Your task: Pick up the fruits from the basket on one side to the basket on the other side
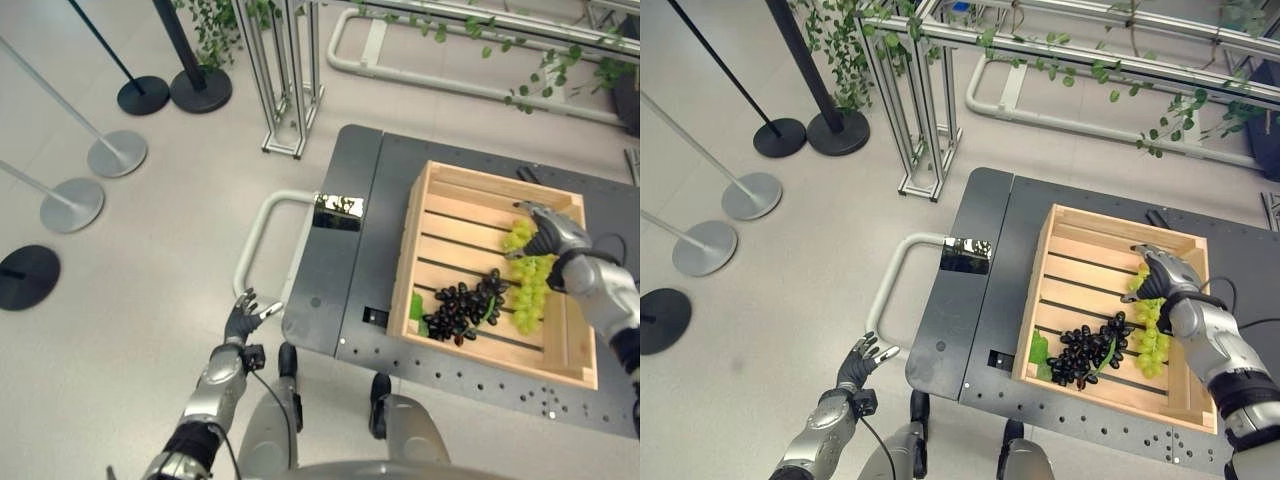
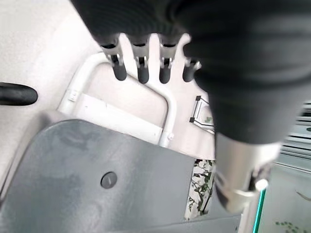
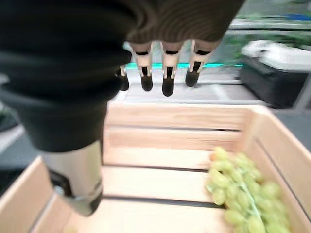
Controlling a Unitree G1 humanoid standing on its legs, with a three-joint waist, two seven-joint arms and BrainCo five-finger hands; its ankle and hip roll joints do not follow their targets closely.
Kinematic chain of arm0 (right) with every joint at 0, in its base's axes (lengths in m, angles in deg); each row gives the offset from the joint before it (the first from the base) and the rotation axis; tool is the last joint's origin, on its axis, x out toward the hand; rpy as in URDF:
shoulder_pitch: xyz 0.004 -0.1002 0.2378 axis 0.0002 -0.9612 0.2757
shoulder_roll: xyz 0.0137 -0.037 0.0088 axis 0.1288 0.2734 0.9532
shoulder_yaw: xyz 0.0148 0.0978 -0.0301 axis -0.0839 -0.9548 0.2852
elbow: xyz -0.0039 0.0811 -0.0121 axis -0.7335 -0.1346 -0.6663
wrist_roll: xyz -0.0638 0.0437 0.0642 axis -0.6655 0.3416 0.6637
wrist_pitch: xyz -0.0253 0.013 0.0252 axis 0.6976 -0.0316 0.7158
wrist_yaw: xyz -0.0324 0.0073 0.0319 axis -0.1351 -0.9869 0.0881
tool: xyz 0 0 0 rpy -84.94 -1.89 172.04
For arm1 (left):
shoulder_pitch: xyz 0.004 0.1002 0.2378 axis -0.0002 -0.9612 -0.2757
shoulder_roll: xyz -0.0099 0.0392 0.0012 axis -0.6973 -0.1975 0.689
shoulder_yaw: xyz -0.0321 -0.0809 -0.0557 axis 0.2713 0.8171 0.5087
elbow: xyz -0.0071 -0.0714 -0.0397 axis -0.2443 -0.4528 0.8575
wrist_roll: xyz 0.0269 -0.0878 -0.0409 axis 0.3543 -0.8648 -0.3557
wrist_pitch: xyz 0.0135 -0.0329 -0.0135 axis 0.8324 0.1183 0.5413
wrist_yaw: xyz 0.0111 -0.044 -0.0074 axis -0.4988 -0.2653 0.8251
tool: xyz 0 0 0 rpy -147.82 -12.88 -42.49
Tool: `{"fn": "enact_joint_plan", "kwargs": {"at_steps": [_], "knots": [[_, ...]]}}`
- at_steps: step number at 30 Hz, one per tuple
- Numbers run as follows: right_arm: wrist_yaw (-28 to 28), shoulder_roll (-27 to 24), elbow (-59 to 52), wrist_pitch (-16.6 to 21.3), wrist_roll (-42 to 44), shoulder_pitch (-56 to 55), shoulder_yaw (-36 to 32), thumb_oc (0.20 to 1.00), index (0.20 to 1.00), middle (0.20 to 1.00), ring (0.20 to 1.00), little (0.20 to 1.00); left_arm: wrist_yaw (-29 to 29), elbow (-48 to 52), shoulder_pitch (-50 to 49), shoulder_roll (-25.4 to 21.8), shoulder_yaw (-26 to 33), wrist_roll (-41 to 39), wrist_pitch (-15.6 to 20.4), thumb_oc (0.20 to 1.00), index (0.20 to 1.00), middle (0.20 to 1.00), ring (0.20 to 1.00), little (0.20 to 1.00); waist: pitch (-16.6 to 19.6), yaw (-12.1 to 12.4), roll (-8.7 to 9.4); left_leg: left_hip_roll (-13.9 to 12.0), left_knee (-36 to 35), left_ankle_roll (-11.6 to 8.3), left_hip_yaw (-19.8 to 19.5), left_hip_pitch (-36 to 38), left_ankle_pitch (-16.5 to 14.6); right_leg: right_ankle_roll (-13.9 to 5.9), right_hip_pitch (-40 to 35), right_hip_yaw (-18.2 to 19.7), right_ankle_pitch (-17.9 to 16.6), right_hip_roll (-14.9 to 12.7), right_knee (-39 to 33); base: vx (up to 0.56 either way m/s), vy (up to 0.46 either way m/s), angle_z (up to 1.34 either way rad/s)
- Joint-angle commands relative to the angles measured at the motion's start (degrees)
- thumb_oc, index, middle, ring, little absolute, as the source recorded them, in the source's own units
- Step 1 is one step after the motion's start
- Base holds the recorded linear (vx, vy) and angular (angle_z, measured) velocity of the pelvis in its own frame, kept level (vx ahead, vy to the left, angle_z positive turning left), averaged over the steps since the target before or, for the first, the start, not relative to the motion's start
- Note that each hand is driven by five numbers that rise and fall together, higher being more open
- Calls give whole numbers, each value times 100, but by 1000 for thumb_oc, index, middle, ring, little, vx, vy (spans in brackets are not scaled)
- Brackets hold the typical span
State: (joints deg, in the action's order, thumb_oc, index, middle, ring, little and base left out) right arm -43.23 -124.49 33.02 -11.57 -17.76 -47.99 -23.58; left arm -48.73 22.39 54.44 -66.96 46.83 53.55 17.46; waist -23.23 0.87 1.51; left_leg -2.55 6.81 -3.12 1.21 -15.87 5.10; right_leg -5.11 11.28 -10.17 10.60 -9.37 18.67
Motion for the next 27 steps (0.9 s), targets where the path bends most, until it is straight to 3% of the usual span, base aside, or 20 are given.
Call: {"fn": "enact_joint_plan", "kwargs": {"at_steps": [1,7,12,17,21,27], "knots": [[87,-293,252,2,-419,678,532,1000,1000,1000,1000,1000,-47,457,184,-113,-239,-119,223,1000,1000,1000,1000,1000,61,30,205,-94,535,-213,-196,-125,-784,-442,138,-3,-542,-359,-602,-49,-9,5],[338,38,760,-6,-689,996,1157,1000,1000,1000,1000,1000,-168,518,404,-82,-274,-137,248,1000,1000,1000,1000,1000,-113,91,209,-149,336,-246,-235,-167,-617,-421,237,-59,-575,-328,-648,-33,-10,9],[465,388,915,-22,-699,812,1162,1000,1000,1000,1000,1000,-212,559,515,-27,-226,-169,248,1000,1000,1000,1000,1000,-199,98,210,-165,275,-257,-261,-186,-556,-415,260,-73,-586,-323,-673,-27,-4,5],[513,441,254,6,-648,-58,568,1000,1000,1000,1000,1000,-270,599,540,45,-22,-143,249,1000,1000,1000,1000,1000,-247,28,229,-183,200,-261,-258,-185,-522,-407,295,-68,-587,-318,-699,-10,4,-1],[623,86,-986,54,-369,-1174,-428,1000,1000,1000,1000,1000,-287,646,546,72,209,-153,227,1000,1000,1000,1000,1000,-256,-149,288,-188,247,-235,-220,-197,-563,-425,332,-3,-589,-355,-670,-17,11,-5],[654,-34,-1830,40,61,-2200,-1477,1000,1000,1000,1000,1000,-284,791,529,92,304,-238,226,1000,1000,1000,1000,1000,-234,-273,347,-185,330,-198,-162,-209,-637,-424,392,69,-586,-372,-605,-18,13,-10]]}}
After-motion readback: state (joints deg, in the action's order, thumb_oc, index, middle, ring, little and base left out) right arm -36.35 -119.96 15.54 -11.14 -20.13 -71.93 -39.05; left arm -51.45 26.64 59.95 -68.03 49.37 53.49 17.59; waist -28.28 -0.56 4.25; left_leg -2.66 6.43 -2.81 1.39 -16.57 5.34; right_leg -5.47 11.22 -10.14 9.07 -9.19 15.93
